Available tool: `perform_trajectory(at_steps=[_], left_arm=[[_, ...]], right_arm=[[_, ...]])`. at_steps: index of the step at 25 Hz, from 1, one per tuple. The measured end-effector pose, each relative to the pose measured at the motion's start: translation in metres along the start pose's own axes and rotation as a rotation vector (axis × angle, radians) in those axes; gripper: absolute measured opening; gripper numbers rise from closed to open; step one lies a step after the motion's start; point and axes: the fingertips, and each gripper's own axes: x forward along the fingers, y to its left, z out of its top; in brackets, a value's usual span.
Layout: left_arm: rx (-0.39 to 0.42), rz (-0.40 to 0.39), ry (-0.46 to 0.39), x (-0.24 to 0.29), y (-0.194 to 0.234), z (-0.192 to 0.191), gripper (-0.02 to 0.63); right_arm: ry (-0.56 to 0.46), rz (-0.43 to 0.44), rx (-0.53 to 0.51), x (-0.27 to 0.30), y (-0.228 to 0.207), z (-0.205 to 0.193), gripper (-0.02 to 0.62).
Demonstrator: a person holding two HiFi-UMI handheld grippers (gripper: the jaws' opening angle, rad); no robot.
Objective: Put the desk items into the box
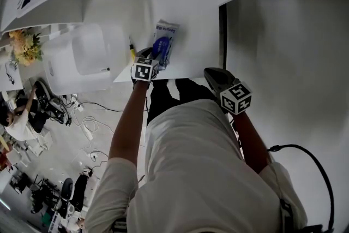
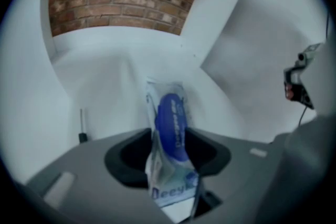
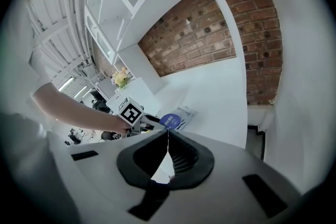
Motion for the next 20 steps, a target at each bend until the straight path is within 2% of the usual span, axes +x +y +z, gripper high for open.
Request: perform_trajectory(at_steps=[6,9,13,15,20], left_arm=[[0.005,0.032,0.061,0.010,-0.003,-0.004,0.181],[0.008,0.037,0.054,0.011,-0.002,0.000,0.175],[0.020,0.015,0.022,0.003,-0.010,0.008,0.090],[0.053,0.008,0.022,-0.003,-0.017,0.011,0.055],[0.134,-0.029,0.013,-0.017,-0.034,0.019,0.038]], right_arm=[[0.021,-0.007,-0.006,0.002,0.000,0.003,0.003],[0.032,-0.014,-0.022,0.006,0.003,0.004,0.003],[0.027,-0.029,-0.018,0.009,0.008,0.006,0.003],[0.027,-0.028,-0.019,0.013,0.013,0.007,0.003],[0.016,-0.021,-0.047,0.021,0.031,0.015,0.003]])
